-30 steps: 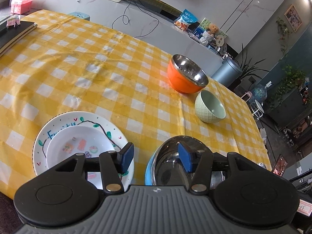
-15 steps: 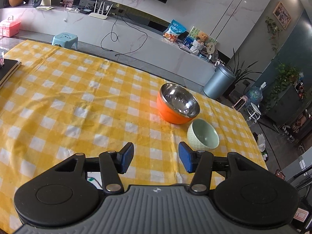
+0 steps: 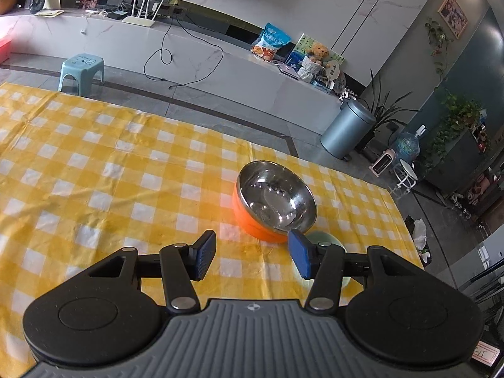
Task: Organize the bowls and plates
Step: 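Open both tools and move them to the orange steel bowl, then close both tools on the orange bowl rim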
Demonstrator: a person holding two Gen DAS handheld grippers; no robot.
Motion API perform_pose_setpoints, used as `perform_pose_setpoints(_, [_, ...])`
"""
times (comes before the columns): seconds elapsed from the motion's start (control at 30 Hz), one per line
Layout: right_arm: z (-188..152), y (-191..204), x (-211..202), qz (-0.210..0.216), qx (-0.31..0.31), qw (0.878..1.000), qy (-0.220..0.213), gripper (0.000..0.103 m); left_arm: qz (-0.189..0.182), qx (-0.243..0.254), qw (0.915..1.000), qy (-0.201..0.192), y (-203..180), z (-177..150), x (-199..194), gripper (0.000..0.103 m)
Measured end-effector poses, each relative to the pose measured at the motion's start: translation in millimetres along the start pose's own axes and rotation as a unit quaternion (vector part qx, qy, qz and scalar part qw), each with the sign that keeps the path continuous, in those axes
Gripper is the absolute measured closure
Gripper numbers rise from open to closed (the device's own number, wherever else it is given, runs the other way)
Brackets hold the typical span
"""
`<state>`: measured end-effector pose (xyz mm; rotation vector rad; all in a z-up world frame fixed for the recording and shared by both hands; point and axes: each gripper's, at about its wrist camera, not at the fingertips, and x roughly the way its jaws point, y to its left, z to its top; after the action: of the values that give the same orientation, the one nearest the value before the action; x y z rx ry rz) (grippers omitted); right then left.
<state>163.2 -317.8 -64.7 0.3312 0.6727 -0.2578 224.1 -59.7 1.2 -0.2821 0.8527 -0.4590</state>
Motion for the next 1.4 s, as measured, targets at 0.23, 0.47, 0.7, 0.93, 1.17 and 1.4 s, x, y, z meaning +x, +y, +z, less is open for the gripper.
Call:
perform_pose_setpoints(0.23, [24.8,0.5,44.4,-0.024,-0.015,1.0,0.001,0.047,0.014,0.008,0.9998,0.01,-10.2,21.7,50.9,0.043])
perform_pose_setpoints(0.47, [40.6,-6.5,94.5,-0.04,0.0,0.999,0.023,0.049,0.044,0.007,0.9984,0.035,-11.0,33.3,99.6,0.043])
perform_pose_setpoints(0.7, [47.9,-6.8,130.4,-0.04,-0.002,0.998,0.046,0.054,0.057,-0.001,0.9966,0.06,-1.5,34.7,133.1,0.043])
perform_pose_setpoints(0.93, [43.3,-7.6,150.9,-0.04,-0.002,0.997,0.062,0.064,0.052,-0.007,0.996,0.072,-1.6,28.0,148.8,0.058])
perform_pose_setpoints(1.17, [40.3,-2.4,155.6,-0.023,-0.014,0.998,0.06,0.081,0.053,0.003,0.9952,0.082,-5.0,24.6,155.2,0.081])
perform_pose_setpoints(1.4, [39.2,3.6,154.0,-0.018,-0.004,0.998,0.063,0.095,0.06,0.003,0.9946,0.085,-4.3,24.1,150.5,0.084])
